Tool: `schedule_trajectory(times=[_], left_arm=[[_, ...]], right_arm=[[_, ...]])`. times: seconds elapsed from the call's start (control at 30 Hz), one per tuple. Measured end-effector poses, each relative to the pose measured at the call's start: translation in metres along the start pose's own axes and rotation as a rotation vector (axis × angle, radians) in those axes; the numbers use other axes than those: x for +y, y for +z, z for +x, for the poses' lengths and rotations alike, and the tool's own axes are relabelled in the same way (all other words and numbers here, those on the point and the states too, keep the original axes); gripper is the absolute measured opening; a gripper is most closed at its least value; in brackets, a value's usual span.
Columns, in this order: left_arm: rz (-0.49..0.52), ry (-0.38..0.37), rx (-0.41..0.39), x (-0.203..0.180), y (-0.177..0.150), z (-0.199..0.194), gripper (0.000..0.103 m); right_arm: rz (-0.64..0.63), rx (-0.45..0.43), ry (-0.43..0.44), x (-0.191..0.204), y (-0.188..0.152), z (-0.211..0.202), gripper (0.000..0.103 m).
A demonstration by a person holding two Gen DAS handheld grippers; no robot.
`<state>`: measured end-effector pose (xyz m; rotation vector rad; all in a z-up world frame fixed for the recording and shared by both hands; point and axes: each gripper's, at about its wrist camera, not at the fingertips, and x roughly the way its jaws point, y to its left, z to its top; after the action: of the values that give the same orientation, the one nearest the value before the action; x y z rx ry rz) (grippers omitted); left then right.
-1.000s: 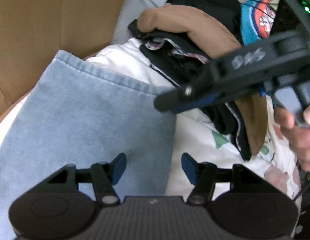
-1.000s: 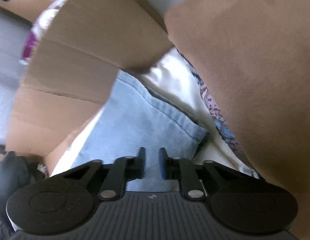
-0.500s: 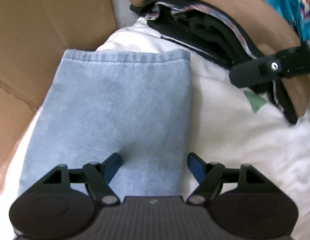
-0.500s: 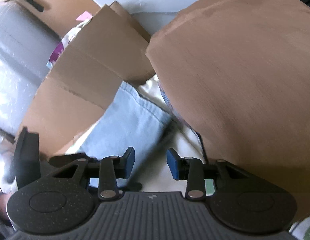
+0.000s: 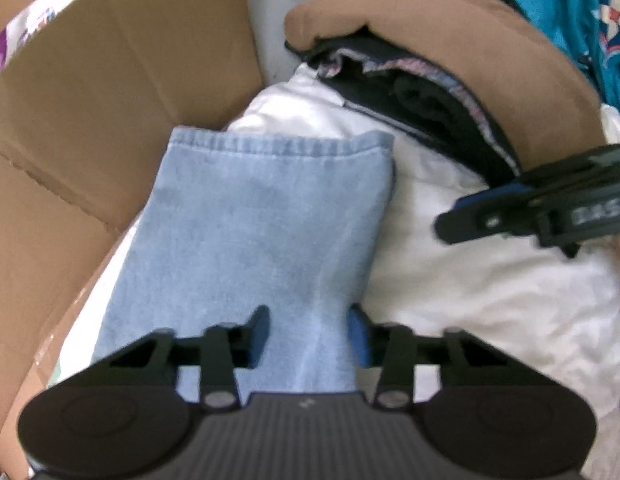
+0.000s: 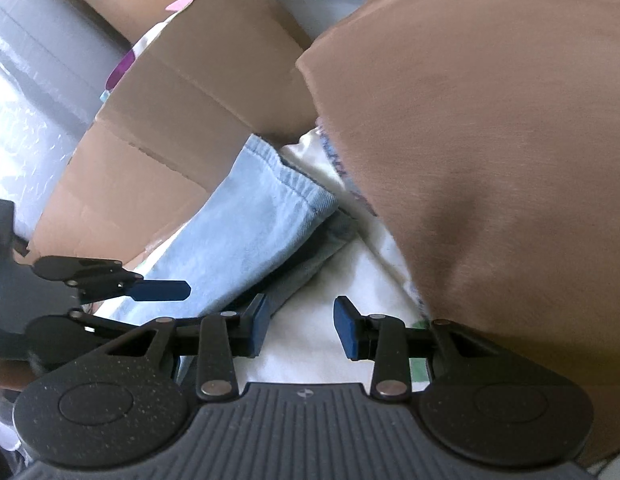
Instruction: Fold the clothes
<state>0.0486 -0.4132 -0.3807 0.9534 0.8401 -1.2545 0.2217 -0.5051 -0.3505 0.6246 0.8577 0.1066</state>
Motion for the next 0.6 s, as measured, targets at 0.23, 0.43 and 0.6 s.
schedule_trajectory(times=[0.23, 0.43, 0.6], left_arm=[[-0.030, -0.063, 0.008, 0.000, -0.001, 0.000, 0.010], [-0.060, -0.123, -0.016, 0.014, 0.002, -0.008, 0.001], [-0.091, -0.151, -0.017, 0.019, 0.007, -0.010, 0.001]], right_arm=[[-0.070, 0.014, 0.002, 0.010, 0.004, 0.016, 0.043], [-0.183, 0.024, 0.030, 0.025, 0.007, 0.031, 0.043], [-0.251, -0.004, 0.035, 0.039, 0.015, 0.042, 0.043]])
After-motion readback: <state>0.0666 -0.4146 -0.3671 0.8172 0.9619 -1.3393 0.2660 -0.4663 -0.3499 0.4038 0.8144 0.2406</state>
